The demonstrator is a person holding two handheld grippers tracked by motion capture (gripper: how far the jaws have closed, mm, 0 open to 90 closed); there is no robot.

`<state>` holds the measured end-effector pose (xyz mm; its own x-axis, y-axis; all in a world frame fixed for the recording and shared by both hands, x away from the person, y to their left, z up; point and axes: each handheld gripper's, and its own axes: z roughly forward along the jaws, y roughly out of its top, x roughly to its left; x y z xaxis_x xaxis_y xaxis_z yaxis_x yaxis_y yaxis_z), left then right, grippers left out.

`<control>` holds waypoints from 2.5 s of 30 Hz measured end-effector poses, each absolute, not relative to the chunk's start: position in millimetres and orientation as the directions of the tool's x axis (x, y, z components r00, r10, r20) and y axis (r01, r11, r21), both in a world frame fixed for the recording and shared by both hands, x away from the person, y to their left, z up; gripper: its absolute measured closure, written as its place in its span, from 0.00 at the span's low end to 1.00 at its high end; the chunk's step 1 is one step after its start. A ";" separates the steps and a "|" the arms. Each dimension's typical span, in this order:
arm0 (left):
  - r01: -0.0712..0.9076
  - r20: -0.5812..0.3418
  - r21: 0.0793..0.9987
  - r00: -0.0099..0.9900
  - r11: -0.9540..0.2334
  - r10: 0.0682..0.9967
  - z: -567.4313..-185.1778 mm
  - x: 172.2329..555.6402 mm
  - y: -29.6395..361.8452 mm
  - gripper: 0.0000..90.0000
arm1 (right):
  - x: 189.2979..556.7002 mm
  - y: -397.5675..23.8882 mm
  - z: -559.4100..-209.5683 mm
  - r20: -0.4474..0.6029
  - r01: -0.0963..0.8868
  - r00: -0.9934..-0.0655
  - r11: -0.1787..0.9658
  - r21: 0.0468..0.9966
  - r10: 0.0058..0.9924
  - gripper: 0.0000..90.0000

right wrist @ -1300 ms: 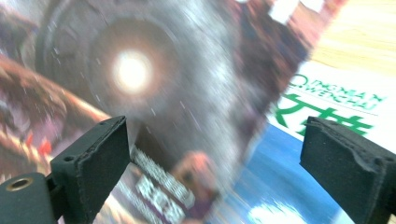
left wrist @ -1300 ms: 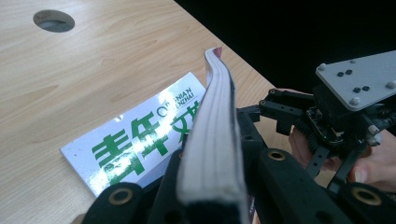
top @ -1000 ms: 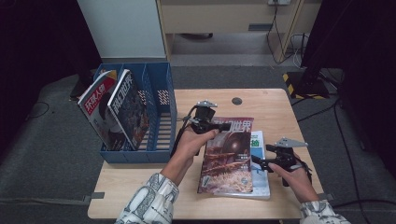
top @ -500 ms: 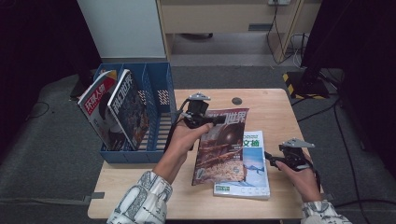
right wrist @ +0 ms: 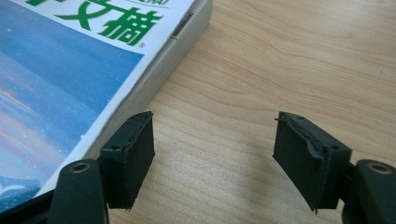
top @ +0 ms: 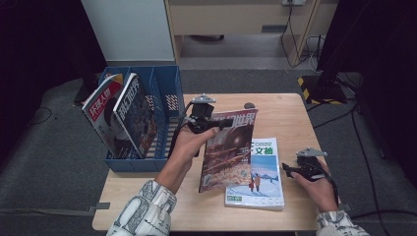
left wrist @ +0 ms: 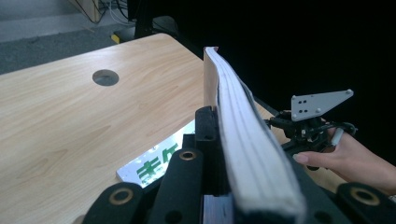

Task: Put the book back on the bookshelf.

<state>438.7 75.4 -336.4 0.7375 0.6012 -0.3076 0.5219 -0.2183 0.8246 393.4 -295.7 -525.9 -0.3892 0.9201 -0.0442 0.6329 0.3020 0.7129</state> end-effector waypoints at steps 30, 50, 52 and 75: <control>0.462 -0.252 0.876 0.683 -0.139 0.686 -299.6 428.4 125.6 0.93 | 395.0 -298.5 -532.6 -0.013 0.657 -0.354 0.259 0.708 0.935 0.27; 0.422 -0.234 0.902 0.659 -0.094 0.714 -278.5 415.6 154.3 0.93 | 395.5 -300.1 -535.9 0.007 0.651 -0.335 0.226 0.725 0.942 0.23; 0.419 -0.232 0.904 0.655 -0.090 0.719 -276.8 414.7 158.1 0.93 | 395.4 -300.4 -536.0 0.005 0.649 -0.337 0.229 0.725 0.941 0.23; 0.392 -0.227 0.919 0.595 -0.032 0.771 -262.4 402.9 202.1 0.93 | 395.7 -299.9 -537.9 0.007 0.640 -0.325 0.214 0.738 0.946 0.22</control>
